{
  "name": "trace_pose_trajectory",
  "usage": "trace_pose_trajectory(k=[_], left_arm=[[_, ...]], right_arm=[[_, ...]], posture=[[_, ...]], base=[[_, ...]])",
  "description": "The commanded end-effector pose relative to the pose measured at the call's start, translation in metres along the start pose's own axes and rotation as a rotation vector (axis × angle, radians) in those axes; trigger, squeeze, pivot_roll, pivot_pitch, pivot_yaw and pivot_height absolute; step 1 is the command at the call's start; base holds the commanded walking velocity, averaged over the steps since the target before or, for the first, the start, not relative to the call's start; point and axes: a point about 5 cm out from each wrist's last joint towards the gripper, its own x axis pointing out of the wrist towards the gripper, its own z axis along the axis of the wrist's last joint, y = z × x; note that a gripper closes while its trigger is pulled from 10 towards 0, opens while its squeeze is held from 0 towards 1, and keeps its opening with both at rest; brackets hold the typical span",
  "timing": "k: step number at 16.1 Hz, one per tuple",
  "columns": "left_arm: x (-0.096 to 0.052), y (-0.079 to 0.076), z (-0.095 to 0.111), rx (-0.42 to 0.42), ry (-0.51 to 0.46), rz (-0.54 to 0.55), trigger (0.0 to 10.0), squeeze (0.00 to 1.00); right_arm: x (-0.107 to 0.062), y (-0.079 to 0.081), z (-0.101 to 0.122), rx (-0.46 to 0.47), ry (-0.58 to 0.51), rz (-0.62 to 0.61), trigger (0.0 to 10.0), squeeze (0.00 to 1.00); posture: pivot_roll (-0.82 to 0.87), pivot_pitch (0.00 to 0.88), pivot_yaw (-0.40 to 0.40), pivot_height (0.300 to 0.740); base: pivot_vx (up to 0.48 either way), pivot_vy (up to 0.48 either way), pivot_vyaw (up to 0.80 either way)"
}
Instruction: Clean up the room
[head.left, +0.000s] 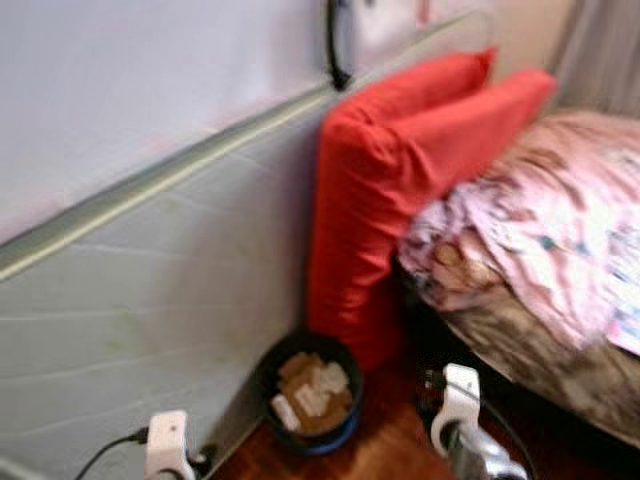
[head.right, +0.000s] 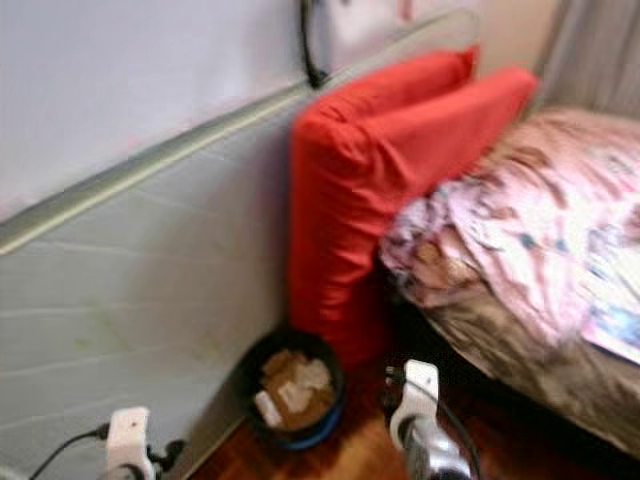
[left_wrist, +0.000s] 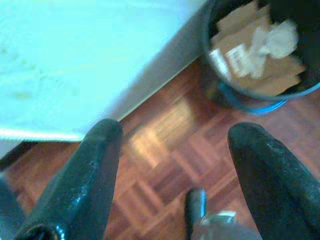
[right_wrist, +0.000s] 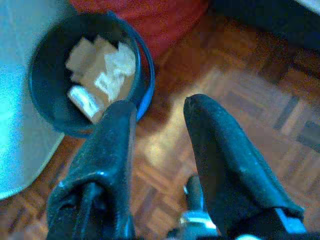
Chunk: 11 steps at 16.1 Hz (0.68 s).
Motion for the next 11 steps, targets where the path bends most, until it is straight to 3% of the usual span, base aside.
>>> trace_pose_trajectory(k=[1, 11], left_arm=[[-0.0055, 0.0017, -0.0237, 0.0, 0.083, 0.003, 10.0, 0.0], [-0.0043, -0.0022, -0.0206, -0.045, 0.059, 0.002, 10.0, 0.0]], right_arm=[[-0.0019, -0.0077, -0.0069, 0.024, 0.027, -0.025, 10.0, 0.0], [-0.0018, -0.0106, -0.0023, 0.027, 0.023, -0.027, 10.0, 0.0]], posture=[[0.01, 0.0, 0.071, 0.74], [0.01, 0.0, 0.041, 0.74]], base=[[0.0, 0.0, 0.0], [0.0, 0.0, 0.0]])
